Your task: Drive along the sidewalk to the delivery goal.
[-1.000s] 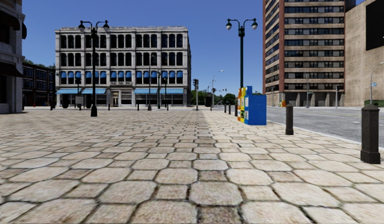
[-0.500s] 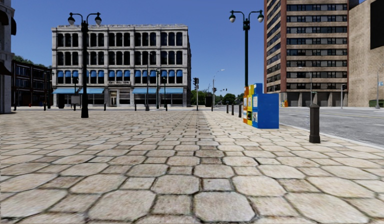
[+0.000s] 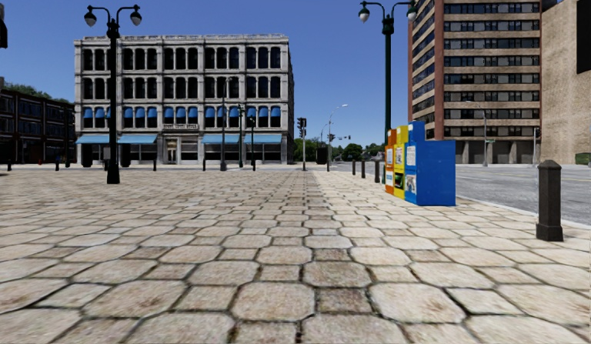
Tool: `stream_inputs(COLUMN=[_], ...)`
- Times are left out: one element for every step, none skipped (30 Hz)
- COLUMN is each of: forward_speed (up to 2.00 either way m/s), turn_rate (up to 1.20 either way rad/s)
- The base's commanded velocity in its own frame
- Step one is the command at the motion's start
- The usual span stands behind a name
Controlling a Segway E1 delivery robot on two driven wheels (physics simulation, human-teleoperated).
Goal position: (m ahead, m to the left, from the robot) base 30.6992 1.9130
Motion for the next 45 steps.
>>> stream_inputs(forward_speed=[2.00,2.00,2.00,2.00,2.00,2.00,2.00,2.00,2.00,2.00,2.00,2.00,2.00,2.00,2.00,2.00,2.00,2.00,2.00,2.00,2.00,2.00,2.00,2.00,2.00,2.00,2.00,2.00,2.00,2.00,2.00,2.00,2.00,2.00,2.00,2.00,2.00,2.00,2.00,2.00,2.00,2.00,2.00,2.00,2.00], turn_rate=[0.00,0.00,0.00,0.00,0.00,0.00,0.00,0.00,0.00,0.00,0.00,0.00,0.00,0.00,0.00,0.00,0.00,0.00,0.00,0.00,0.00,0.00,0.00,0.00,0.00,0.00,0.00,0.00,0.00,0.00,0.00,0.00,0.00,0.00,0.00,0.00,0.00,0.00,0.00,0.00,0.00,0.00,0.00,0.00,0.00])
